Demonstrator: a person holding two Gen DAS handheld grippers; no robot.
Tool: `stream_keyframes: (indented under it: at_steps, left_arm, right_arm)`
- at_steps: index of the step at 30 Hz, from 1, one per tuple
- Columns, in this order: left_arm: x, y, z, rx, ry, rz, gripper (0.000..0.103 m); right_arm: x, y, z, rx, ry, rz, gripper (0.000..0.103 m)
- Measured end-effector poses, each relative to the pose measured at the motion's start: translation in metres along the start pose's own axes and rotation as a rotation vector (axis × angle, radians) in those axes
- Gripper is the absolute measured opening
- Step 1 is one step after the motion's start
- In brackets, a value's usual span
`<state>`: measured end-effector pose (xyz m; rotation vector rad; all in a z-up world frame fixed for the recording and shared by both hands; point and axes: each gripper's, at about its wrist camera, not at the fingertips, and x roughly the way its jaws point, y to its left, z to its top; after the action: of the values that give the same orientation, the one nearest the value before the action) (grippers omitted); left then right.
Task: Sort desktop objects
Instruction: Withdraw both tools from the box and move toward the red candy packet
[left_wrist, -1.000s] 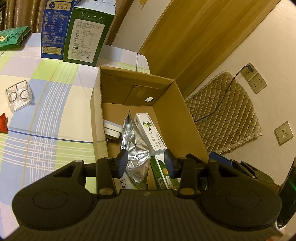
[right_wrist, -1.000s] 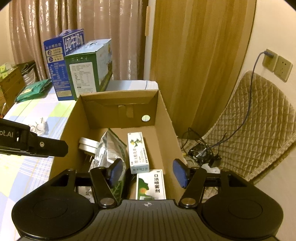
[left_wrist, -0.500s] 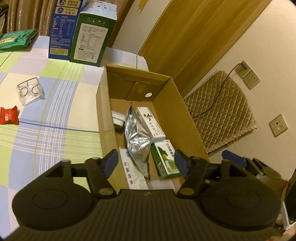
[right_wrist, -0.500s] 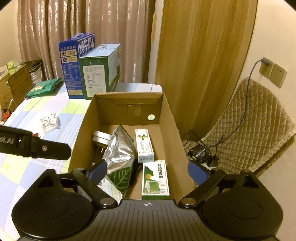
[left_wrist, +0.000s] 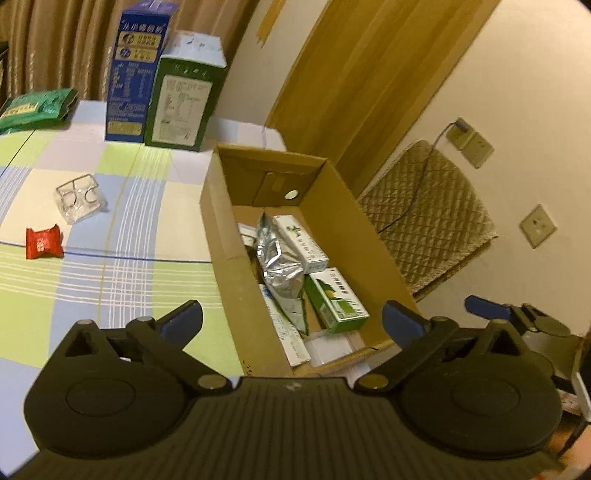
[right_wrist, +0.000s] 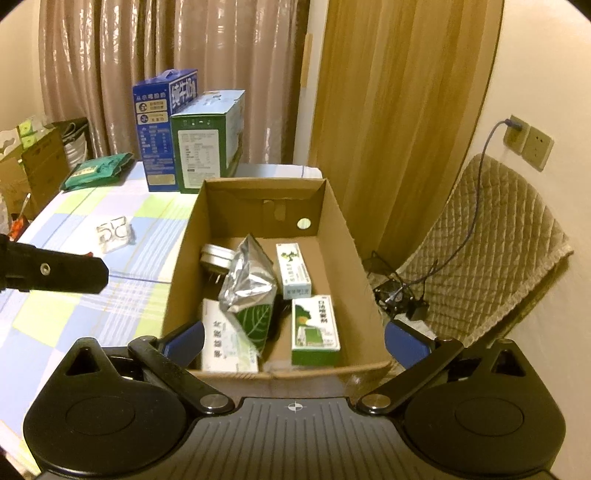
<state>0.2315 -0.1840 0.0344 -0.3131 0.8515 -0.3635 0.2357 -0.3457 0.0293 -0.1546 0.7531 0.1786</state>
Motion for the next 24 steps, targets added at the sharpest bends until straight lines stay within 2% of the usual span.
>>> stream_keyframes:
  at_steps: [4,14,24]
  left_arm:
    - [-0.017,0.0,-0.006,0.026,-0.025,-0.009,0.101]
    - [-0.064,0.024,-0.026,0.102,-0.081,0.034,0.101]
    - [-0.115,0.055,-0.045,0.133,-0.181,0.072,0.101]
  right_arm:
    - [-0.015,0.008,-0.007,0.009,-0.004,0.006,0.101]
    - [-0.042,0.04,-0.02,0.019,-0.021,0.054,0.101]
    - [-0.059,0.083,-0.026,0.014,-0.035,0.144,0.101]
